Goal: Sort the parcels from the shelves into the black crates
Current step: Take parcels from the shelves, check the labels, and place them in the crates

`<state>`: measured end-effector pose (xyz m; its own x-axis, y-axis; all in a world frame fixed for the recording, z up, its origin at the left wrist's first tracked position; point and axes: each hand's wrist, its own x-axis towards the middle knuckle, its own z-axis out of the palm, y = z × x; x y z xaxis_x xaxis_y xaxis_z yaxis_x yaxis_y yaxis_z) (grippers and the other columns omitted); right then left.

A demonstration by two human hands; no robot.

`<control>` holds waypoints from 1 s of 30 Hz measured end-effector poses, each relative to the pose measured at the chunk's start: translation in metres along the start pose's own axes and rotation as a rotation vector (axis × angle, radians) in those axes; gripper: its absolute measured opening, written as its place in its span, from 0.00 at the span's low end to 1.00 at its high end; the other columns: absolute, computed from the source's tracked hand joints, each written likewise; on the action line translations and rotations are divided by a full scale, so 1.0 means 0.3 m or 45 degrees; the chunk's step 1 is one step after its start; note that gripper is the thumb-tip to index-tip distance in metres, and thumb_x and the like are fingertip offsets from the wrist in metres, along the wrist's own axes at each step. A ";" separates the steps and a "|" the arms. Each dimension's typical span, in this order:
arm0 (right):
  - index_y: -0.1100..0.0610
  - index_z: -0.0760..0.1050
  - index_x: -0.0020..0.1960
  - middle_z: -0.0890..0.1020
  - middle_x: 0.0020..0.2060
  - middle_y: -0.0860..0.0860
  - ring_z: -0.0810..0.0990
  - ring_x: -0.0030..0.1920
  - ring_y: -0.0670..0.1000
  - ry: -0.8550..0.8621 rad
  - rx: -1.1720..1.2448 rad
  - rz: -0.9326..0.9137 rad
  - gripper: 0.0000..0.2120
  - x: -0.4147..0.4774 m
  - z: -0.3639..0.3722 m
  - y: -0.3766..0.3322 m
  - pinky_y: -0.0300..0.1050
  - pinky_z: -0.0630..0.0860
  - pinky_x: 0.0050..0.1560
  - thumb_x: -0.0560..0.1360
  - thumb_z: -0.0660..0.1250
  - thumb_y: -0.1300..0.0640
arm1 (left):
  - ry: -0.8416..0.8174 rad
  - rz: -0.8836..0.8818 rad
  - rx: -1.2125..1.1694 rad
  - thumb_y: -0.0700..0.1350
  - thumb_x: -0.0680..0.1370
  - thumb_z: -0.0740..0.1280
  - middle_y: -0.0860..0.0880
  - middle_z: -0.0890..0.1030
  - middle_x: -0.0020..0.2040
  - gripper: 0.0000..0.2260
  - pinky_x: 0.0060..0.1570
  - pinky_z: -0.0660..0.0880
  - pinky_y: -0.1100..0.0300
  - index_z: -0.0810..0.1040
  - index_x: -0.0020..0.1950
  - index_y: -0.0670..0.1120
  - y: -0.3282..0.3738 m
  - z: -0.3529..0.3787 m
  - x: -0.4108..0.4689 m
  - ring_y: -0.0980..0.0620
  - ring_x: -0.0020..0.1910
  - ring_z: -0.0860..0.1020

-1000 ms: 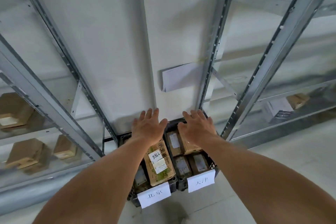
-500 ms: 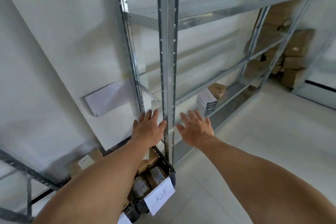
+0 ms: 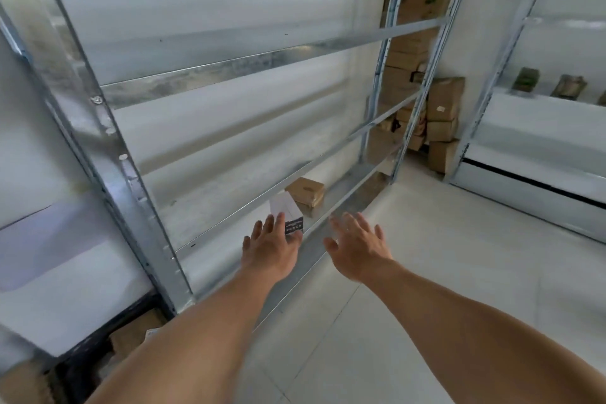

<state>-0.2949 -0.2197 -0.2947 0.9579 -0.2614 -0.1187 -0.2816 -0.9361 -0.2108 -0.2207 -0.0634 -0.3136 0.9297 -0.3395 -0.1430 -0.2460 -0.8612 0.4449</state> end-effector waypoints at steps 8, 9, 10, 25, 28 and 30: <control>0.48 0.53 0.82 0.55 0.81 0.50 0.46 0.82 0.53 -0.090 0.011 -0.051 0.27 0.298 0.041 0.163 0.61 0.46 0.80 0.85 0.49 0.42 | -0.075 -0.056 0.099 0.60 0.83 0.47 0.48 0.49 0.82 0.29 0.77 0.47 0.45 0.46 0.82 0.51 0.041 0.160 0.285 0.46 0.80 0.47; 0.48 0.54 0.82 0.55 0.81 0.50 0.47 0.82 0.53 -0.105 0.019 -0.066 0.27 0.356 0.060 0.174 0.61 0.47 0.80 0.85 0.49 0.42 | -0.083 -0.089 0.087 0.61 0.83 0.47 0.48 0.49 0.82 0.29 0.76 0.48 0.45 0.47 0.82 0.51 0.030 0.187 0.336 0.46 0.80 0.47; 0.48 0.54 0.81 0.56 0.81 0.50 0.48 0.82 0.53 -0.125 0.034 -0.079 0.26 0.422 0.079 0.184 0.61 0.48 0.80 0.85 0.49 0.43 | -0.081 -0.125 0.061 0.61 0.83 0.47 0.48 0.50 0.82 0.29 0.76 0.49 0.46 0.47 0.82 0.51 0.019 0.214 0.397 0.46 0.80 0.48; 0.57 0.65 0.77 0.71 0.73 0.58 0.68 0.73 0.59 -0.512 0.492 0.034 0.24 1.354 0.473 0.355 0.50 0.65 0.70 0.85 0.56 0.48 | -0.023 -0.746 -0.458 0.57 0.84 0.51 0.47 0.57 0.81 0.27 0.76 0.53 0.52 0.55 0.81 0.47 -0.128 0.554 1.201 0.48 0.79 0.55; 0.57 0.60 0.80 0.65 0.78 0.57 0.63 0.77 0.56 -0.617 0.520 -0.043 0.26 1.507 0.567 0.384 0.47 0.59 0.74 0.86 0.55 0.47 | -0.020 -0.870 -0.529 0.56 0.84 0.51 0.48 0.56 0.81 0.26 0.75 0.54 0.53 0.55 0.81 0.48 -0.147 0.637 1.299 0.48 0.79 0.55; 0.58 0.61 0.80 0.66 0.78 0.57 0.64 0.77 0.57 -0.640 0.573 0.007 0.26 1.605 0.647 0.406 0.48 0.60 0.74 0.86 0.53 0.47 | 0.030 -0.952 -0.637 0.55 0.84 0.52 0.47 0.58 0.80 0.26 0.75 0.54 0.54 0.57 0.81 0.48 -0.160 0.700 1.364 0.47 0.79 0.57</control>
<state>0.1213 -0.4139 -0.5660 0.8443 -0.0227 -0.5354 -0.3867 -0.7175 -0.5794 0.1139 -0.2404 -0.5791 0.8057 0.2563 -0.5340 0.5688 -0.5864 0.5767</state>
